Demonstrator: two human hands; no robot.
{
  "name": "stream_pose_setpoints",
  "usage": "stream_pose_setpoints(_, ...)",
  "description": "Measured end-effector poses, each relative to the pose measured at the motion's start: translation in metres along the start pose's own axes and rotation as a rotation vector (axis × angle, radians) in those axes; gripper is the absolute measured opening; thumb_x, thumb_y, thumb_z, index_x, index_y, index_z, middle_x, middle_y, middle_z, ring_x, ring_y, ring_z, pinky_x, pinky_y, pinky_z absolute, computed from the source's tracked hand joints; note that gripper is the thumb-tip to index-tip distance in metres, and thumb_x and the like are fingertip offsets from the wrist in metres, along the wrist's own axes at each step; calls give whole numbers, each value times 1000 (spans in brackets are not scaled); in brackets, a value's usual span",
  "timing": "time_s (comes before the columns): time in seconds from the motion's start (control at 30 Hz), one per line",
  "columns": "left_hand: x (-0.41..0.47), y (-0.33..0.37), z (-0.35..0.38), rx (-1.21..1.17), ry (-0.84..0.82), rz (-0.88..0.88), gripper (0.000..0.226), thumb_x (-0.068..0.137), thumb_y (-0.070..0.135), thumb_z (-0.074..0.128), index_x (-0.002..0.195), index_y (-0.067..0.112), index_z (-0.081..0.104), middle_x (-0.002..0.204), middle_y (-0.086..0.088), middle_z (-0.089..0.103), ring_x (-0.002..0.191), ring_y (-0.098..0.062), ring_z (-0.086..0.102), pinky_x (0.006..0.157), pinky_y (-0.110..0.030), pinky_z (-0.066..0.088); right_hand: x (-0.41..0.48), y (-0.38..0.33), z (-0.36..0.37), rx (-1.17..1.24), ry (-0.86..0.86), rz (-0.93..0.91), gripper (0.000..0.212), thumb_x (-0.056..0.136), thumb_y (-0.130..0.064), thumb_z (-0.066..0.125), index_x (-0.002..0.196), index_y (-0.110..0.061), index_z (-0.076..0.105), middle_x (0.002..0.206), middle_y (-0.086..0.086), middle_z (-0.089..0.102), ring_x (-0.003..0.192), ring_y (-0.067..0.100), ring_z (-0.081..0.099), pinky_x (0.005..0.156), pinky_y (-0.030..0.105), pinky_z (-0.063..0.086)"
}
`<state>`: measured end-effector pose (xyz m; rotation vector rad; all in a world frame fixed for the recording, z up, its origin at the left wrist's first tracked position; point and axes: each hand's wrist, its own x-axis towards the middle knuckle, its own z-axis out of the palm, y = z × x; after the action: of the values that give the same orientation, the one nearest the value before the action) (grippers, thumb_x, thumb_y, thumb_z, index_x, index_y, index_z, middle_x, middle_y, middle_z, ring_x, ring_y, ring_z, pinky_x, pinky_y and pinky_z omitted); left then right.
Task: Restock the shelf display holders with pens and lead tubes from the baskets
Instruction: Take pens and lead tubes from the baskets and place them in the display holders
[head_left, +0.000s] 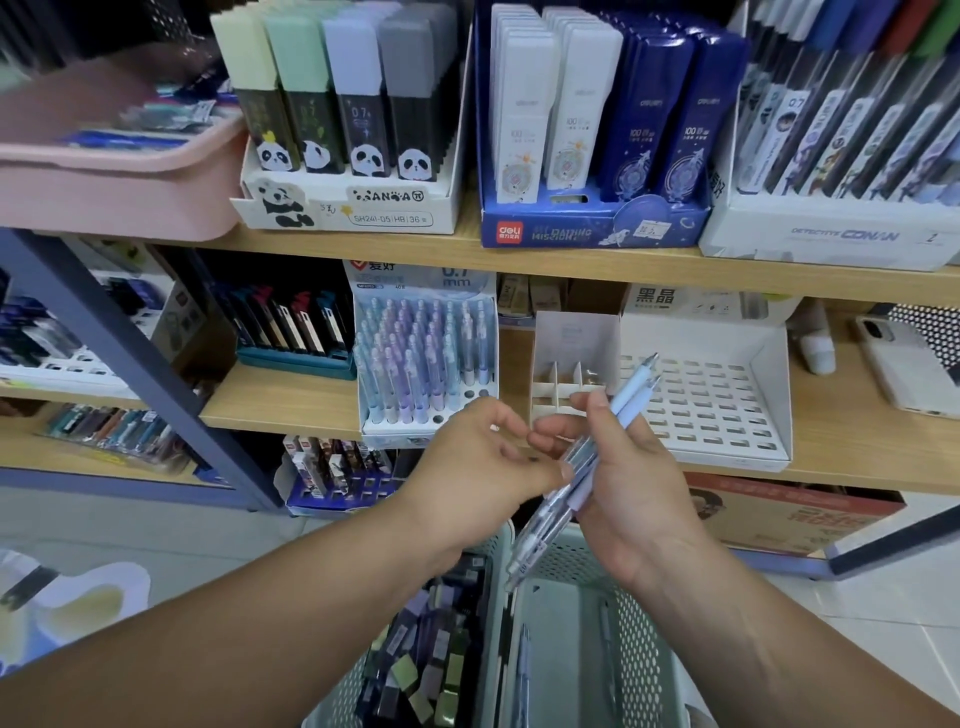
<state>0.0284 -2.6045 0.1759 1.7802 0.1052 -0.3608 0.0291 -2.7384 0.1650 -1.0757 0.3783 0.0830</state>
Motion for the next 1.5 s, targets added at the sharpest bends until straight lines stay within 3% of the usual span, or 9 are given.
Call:
stream_pose_setpoints(0.17,2,1,1,-153,-3,-92,24,76,8,86,87,12,64,71,-3,67,36,0,49,36,-13,34,3,0,1,-5,2,-7,29,104,-36,51,117,-14,63,97,16,77,92,29,76,69,43,62)
stream_pose_setpoints(0.33,1,4,1,-280,-55,-71,12,80,-4,79,86,2,70,94,-2,78,40,6,52,42,-6,40,6,-1,1,-167,39,-60,30,104,-43,50,110,-20,67,85,12,77,75,27,75,71,46,62)
stream_pose_setpoints(0.43,1,4,3,-262,-16,-39,7,83,-2,77,86,1,72,68,2,72,40,5,52,43,-6,37,8,-4,-2,-325,96,-65,30,103,-48,50,104,-24,68,70,8,72,58,20,70,49,31,54)
stream_pose_setpoints(0.57,4,4,-3,-254,68,-9,8,84,3,76,80,10,76,67,-6,64,42,-5,45,43,-14,35,12,-7,-7,-350,88,5,35,104,-48,48,101,-20,69,50,-3,49,44,12,50,40,26,41)
stream_pose_setpoints(0.9,11,-3,-30,-238,1,-28,6,87,9,77,85,14,77,71,-15,72,49,-22,63,40,-26,46,17,-19,-17,-112,201,24,21,103,-34,57,105,-14,63,54,-3,44,43,10,40,36,25,35)
stream_pose_setpoints(1.07,15,4,-49,-478,38,-115,26,69,21,84,87,6,73,78,-16,74,59,-19,70,46,-23,53,16,-17,-16,-102,50,1,12,99,-27,65,91,-18,61,55,-4,37,46,10,34,37,23,29)
stream_pose_setpoints(1.2,22,8,-65,-562,171,-57,23,74,6,79,94,0,70,76,-14,75,63,-18,73,52,-22,57,15,-11,-14,-202,-45,-5,11,98,-23,65,104,-14,68,56,-5,35,48,11,32,39,24,30)
stream_pose_setpoints(1.33,29,11,-77,-413,348,129,16,79,-1,79,91,2,69,75,-13,75,62,-22,72,55,-24,57,13,-1,-10,-267,-85,57,10,99,-24,64,102,-24,73,56,-4,37,47,12,34,39,24,30)
stream_pose_setpoints(1.5,36,11,-96,141,547,377,15,77,13,87,78,14,72,63,-5,71,61,-21,73,63,-40,62,16,0,-12,-265,-33,68,14,98,-28,65,109,-19,68,56,-4,38,46,11,33,37,24,29)
